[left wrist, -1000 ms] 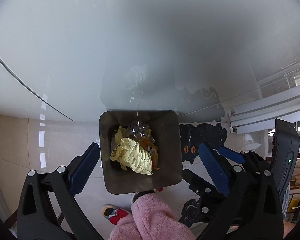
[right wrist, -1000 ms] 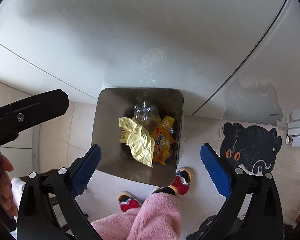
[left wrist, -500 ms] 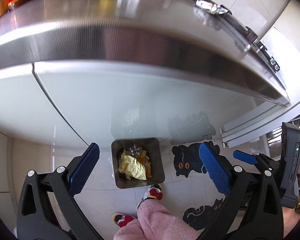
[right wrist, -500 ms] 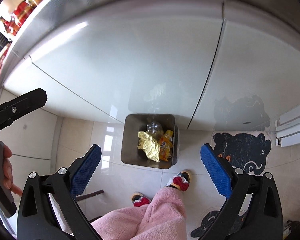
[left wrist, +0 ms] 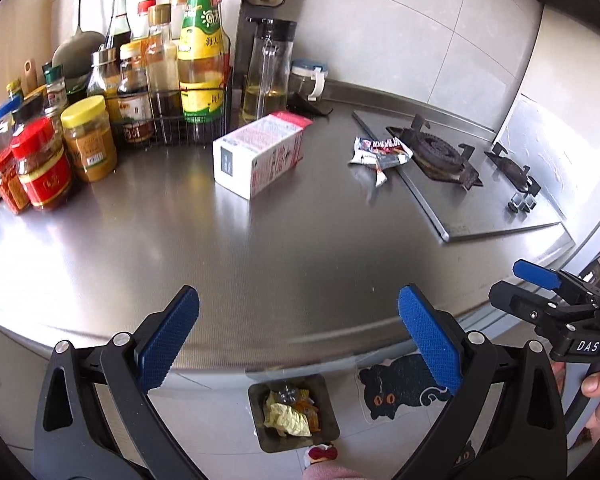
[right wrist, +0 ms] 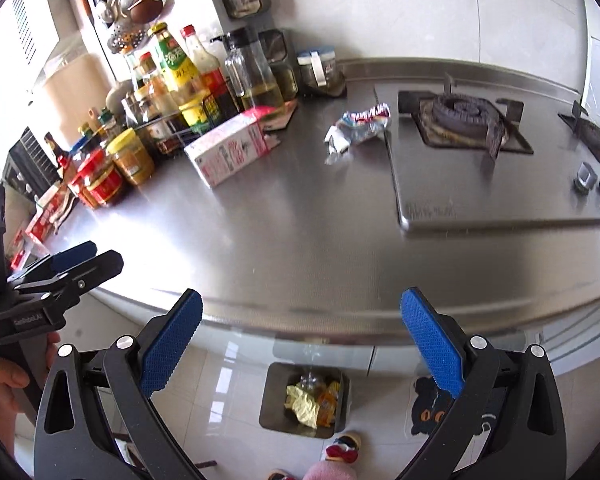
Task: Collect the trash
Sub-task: 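Grasp the white medicine box with the left tool while the right tool grasps the printed snack wrapper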
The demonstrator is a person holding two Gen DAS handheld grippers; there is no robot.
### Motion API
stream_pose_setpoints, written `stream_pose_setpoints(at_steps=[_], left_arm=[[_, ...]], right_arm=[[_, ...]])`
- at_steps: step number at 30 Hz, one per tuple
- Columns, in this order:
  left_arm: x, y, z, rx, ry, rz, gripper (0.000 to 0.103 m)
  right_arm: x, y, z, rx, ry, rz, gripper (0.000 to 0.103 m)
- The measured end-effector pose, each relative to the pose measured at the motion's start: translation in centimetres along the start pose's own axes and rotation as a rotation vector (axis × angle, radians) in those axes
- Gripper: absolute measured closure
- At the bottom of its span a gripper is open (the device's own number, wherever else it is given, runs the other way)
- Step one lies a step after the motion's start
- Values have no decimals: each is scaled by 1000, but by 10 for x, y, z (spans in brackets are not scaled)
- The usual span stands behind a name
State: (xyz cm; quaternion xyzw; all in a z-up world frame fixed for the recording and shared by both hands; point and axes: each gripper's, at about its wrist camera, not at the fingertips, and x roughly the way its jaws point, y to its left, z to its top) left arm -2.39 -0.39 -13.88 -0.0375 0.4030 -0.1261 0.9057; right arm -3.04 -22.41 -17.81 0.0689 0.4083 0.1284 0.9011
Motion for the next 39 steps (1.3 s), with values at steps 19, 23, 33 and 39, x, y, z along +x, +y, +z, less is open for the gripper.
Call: stream_pose_setpoints(at_steps=[19,23,33,39], left_arm=[[113,44,118,8,-4,101,8],[137,53,126,44,8,108,8],[179,52,133,188,66,45,8],[186,48,125,179,89,-12,16]], right_arm=[[131,-14,127,-45,68,-66,5],[156,-16,130,-51,102,-66,14],[189,-29,133,-27,153,-54,14],[193,-34,131,-44,165,-66,59]])
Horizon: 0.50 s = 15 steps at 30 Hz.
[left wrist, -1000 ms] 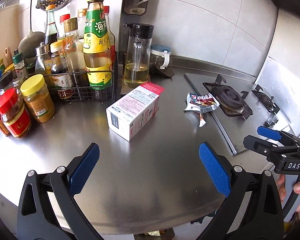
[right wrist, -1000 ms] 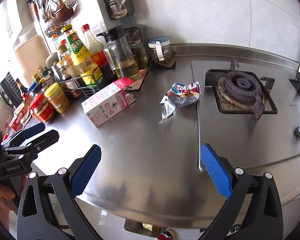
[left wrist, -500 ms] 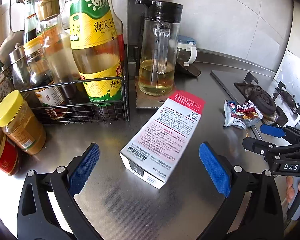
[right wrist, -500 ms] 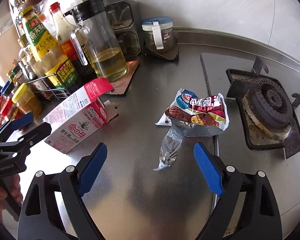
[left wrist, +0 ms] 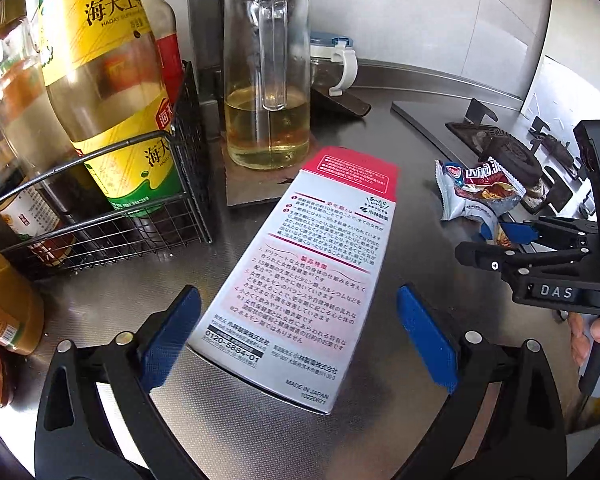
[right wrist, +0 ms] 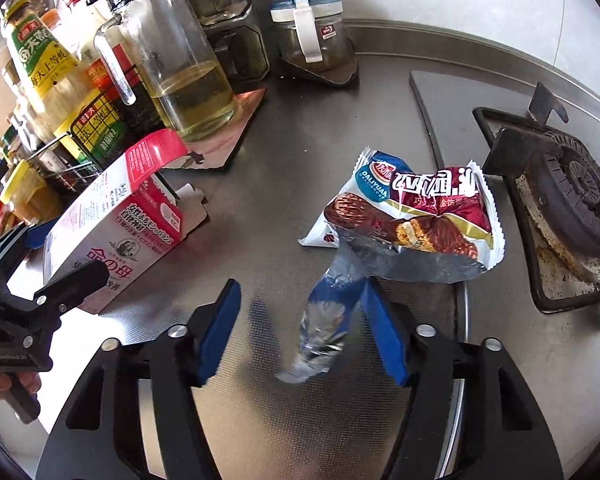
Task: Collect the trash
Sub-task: 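Grasp the white medicine box with the left tool while the right tool grasps the printed snack wrapper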
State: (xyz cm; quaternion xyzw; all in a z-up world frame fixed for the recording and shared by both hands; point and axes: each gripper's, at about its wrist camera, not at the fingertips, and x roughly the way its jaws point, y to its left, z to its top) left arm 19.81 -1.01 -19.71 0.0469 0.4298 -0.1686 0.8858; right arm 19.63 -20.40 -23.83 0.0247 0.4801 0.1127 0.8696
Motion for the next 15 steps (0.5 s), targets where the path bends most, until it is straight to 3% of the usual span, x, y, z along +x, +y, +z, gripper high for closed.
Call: stream_pose_setpoints(at_steps=[2,3,7,15], left_arm=[[-1,-3,-2,-8,-8,8,32],[-2,-5,-3,-13,-10,14,32],[-11,-13,-8,-26,-30,23,37],[-59,-36,-26,-62,-84,5,42]], right_arm=[[-1,-2,-1,2,1,-1,86],[-2,-3,-2,7,-2,-6,90],[-16,-3,-8,7,-44,12,96],[-69,17,-32,-11,-114,22,96]])
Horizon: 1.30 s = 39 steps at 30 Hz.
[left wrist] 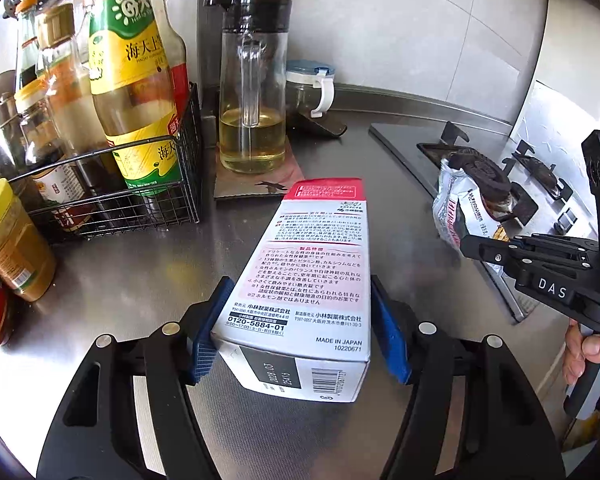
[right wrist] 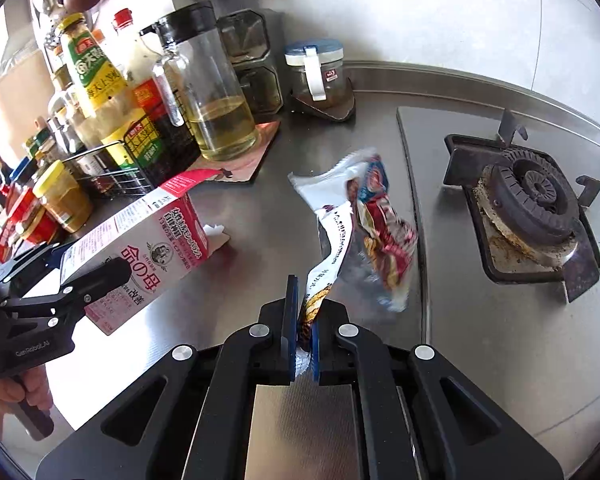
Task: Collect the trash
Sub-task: 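Grasp the white medicine box with the left tool while the right tool grasps the printed snack wrapper, then lower the box and snack wrapper into the bin and open both tools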
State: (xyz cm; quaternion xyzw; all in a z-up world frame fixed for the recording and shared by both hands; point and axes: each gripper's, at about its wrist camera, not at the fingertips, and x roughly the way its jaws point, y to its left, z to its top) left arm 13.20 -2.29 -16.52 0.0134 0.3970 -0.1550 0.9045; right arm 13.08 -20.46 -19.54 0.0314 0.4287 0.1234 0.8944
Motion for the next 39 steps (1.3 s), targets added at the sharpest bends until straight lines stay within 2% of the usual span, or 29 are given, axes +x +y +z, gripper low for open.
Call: stream_pose_setpoints(at_steps=[2,14,19,24,27,31,33,39], left_arm=[[-18,-8,-7,-1,-15,4,47],[-128,-50,-77,24,-58,-12,47],[-168,-59,-117,16,-62,-21,47],[-192,-61,-161,-19,-37,-38,47],[-192,-59,-191,-54,7,-50,47],[-173,-54,-230,-95,99,-55,47],[-159,-50,-246,-108,136,-54,47],[-96,-33,-287,-160,244,-37,47]], right_arm=[[-17,8,-11,2,-12,7,96],[-105,56,-100,-11,-32,56,96],[-138,76,-139,-12,-33,81,96],[-158,90,-178,-13,-7,99,96],[-152,92,-201,-2,38,102,96],[-122,88,-229,42,133,114,96],[-102,84,-243,56,175,98,96],[-32,66,-274,135,295,125,96]])
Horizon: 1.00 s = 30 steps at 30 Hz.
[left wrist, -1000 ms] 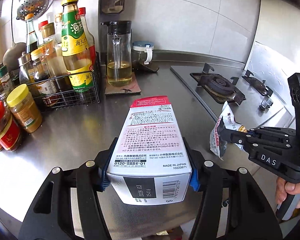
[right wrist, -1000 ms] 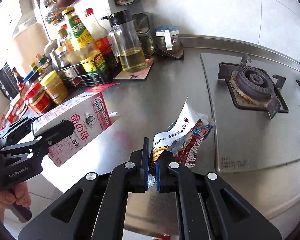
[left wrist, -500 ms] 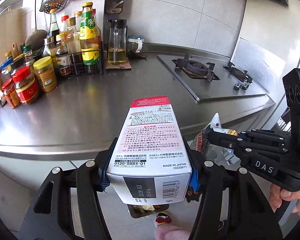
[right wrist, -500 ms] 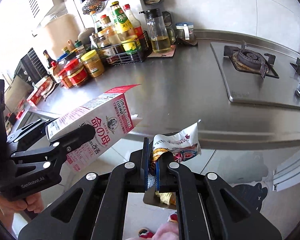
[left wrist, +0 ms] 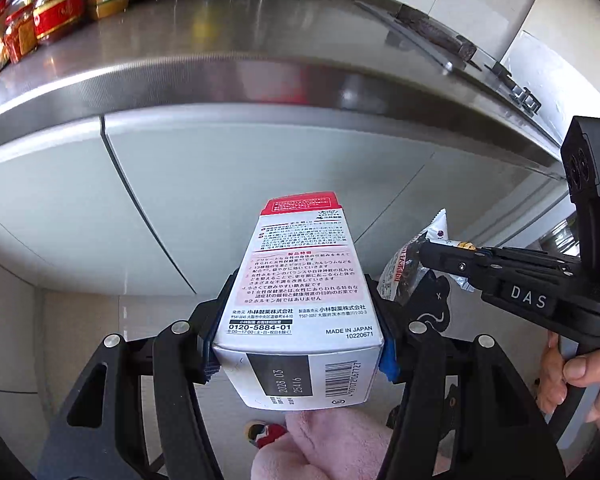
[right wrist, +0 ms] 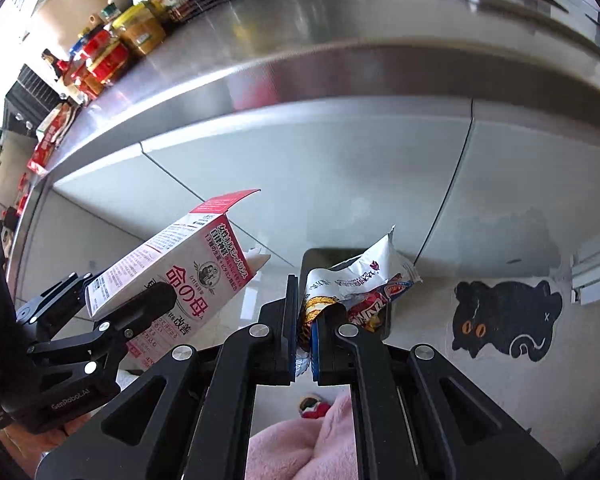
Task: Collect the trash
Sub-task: 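Lower the box and snack wrapper into the bin and open both tools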
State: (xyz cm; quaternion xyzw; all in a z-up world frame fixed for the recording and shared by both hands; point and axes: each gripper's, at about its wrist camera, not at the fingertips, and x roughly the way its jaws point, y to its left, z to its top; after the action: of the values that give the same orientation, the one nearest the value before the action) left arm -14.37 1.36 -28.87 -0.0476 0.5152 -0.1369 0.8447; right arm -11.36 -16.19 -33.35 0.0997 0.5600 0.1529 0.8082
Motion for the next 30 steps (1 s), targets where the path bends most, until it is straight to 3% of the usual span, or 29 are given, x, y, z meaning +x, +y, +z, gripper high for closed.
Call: stream_pose_setpoints(at_steps=[8,16,26,27,28,29,30], left_arm=[[100,26,-21,-44,113,22,47],[193,37,-49,-18,207,23,47],[228,41,-53,-6,228,9,45],[229,41,-52,-7,229,10,45],[229,41,-51,-11,228,3,44],[228,40,-50,-13,227,-3,34],[226,40,-49,-13,222,-1,31]], right_arm=[[95,-33,5,81,93,1,96],[170,-58,8,160,161,22,96],[203,-66,14,213,168,35,90],[202,-67,15,222,161,31,85],[200,-67,15,236,153,36,55],[196,-66,15,249,137,36,25],[195,-68,16,255,125,28,22]])
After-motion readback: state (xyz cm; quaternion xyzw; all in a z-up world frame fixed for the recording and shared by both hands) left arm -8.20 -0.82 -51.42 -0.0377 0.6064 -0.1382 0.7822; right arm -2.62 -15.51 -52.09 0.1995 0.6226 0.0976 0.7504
